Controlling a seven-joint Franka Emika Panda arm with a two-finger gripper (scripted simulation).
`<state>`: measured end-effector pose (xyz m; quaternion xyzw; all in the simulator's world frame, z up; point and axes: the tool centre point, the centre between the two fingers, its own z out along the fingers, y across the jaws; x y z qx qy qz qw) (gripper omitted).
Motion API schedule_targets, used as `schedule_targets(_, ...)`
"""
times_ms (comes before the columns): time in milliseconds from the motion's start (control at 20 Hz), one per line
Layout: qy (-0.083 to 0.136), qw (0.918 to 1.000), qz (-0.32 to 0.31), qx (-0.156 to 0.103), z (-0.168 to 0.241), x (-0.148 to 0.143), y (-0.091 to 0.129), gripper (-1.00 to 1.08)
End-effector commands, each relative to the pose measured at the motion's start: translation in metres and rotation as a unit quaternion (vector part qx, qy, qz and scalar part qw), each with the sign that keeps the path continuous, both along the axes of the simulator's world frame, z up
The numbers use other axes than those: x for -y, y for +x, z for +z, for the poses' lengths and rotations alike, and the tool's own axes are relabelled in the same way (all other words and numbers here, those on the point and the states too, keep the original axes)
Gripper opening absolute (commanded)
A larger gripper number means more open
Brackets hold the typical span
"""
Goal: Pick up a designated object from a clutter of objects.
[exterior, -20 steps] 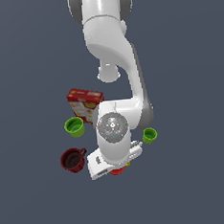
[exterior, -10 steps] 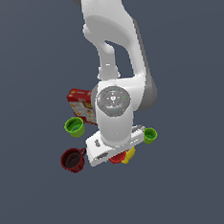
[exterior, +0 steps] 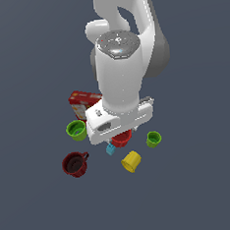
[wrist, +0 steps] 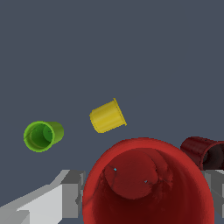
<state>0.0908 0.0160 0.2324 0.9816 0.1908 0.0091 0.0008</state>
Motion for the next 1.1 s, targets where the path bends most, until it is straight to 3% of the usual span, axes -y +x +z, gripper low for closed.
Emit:
schedule_targets(0, 0.000, 1.0000, 0.000, -0.001, 0.027, -0.003, -0.012, -1.00)
schedule_targets(600, -0.001, 1.0000, -0.002, -0.007, 0.134, -0.014, -0.058, -1.00)
schedule_targets(1050, -0.001, 1.0000, -0.002, -0.009, 0.171, -0.018, -0.071, -1.00)
